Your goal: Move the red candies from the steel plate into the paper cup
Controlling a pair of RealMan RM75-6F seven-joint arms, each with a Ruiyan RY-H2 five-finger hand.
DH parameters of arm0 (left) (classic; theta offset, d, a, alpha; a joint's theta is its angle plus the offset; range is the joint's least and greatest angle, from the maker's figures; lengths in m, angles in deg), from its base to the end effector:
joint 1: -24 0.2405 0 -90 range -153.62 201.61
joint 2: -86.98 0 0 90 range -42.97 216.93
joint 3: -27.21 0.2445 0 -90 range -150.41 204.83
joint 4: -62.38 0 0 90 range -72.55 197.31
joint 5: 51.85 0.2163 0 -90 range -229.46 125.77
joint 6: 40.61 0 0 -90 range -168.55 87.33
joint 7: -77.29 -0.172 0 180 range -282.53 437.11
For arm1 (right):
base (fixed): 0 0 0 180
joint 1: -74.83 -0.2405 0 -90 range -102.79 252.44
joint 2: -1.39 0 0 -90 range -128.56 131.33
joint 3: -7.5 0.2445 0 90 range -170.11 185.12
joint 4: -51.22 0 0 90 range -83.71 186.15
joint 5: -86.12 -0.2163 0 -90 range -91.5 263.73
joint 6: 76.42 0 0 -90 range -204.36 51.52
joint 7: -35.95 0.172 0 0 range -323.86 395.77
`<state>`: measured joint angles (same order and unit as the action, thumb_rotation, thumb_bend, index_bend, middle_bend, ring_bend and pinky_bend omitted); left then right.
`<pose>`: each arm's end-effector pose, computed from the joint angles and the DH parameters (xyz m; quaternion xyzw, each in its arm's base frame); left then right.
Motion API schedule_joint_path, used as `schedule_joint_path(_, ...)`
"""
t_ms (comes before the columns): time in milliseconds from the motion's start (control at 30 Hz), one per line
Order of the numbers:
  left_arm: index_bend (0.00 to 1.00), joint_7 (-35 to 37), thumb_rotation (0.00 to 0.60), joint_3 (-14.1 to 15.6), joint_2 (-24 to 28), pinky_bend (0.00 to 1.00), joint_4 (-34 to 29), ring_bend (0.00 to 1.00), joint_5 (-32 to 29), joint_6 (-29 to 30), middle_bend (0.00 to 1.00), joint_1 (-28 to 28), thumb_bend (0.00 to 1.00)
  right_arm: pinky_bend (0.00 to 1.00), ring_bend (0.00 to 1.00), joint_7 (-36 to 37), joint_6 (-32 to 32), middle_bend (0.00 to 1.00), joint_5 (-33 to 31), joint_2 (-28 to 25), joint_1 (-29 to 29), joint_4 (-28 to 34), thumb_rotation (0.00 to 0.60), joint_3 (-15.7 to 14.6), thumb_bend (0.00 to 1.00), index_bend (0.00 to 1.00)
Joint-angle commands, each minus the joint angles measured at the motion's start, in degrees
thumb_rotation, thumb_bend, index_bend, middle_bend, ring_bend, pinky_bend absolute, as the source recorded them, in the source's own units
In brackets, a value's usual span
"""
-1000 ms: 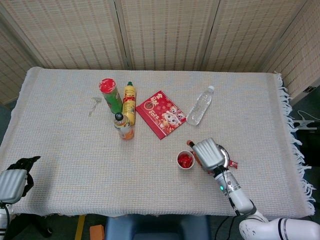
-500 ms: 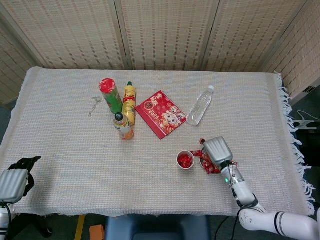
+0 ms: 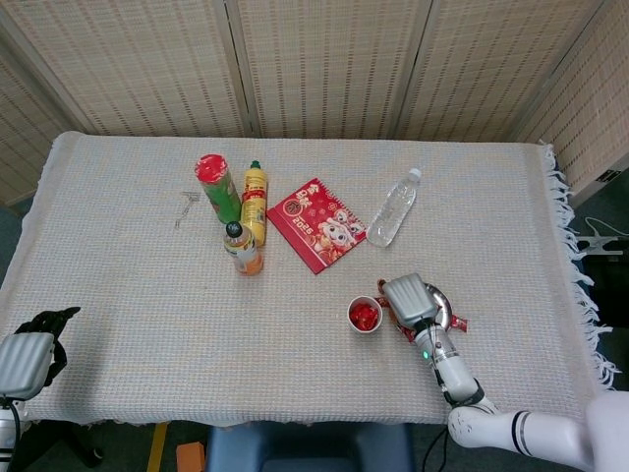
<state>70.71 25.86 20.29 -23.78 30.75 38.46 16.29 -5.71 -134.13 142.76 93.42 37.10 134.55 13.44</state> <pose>-0.3294 0.2194 0.1294 -0.6397 -0.3683 -0.3025 0.6029 -0.1837 -0.3337 -0.0547 0.7808 -0.3162 0.2333 0.4857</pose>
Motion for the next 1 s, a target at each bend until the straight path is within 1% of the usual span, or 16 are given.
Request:
schedule_joint_path(33, 0.17, 0.0, 0.6, 0.0, 0.0, 0.35, 0.0, 0.19, 0.0, 0.0, 0.23, 0.0, 0.96, 1.0, 0.85, -0.3, 0.2, 1.0, -0.5, 0.3, -0.2, -0.4, 0.6, -0.2, 0.22, 0.43)
schedule_joint_path(333, 0.17, 0.2, 0.6, 0.0, 0.0, 0.35, 0.0, 0.19, -0.1, -0.3, 0.23, -0.1, 0.96, 1.0, 0.85, -0.7, 0.0, 1.0, -1.3, 2.4, -1.0, -2.2, 0.6, -0.1, 0.22, 0.44)
schedule_joint_path(767, 0.17, 0.7, 0.6, 0.0, 0.2, 0.35, 0.1, 0.19, -0.1, -0.1, 0.23, 0.0, 0.96, 1.0, 0.85, -1.5, 1.1, 1.0, -3.6, 3.9, -2.1, -4.4, 0.6, 0.1, 0.22, 0.46)
schedule_joint_path(867, 0.17, 0.9, 0.6, 0.0, 0.3, 0.35, 0.1, 0.19, -0.1, 0.0, 0.23, 0.1, 0.96, 1.0, 0.85, -1.4, 1.2, 1.0, -3.9, 4.3, -2.3, -4.8, 0.6, 0.2, 0.22, 0.48)
schedule_joint_path(1000, 0.17, 1.0, 0.6, 0.0, 0.3, 0.35, 0.2, 0.19, -0.1, 0.0, 0.23, 0.0, 0.96, 1.0, 0.85, -1.0, 0.7, 1.0, -3.7, 4.1, -2.3, -4.6, 0.6, 0.2, 0.22, 0.54)
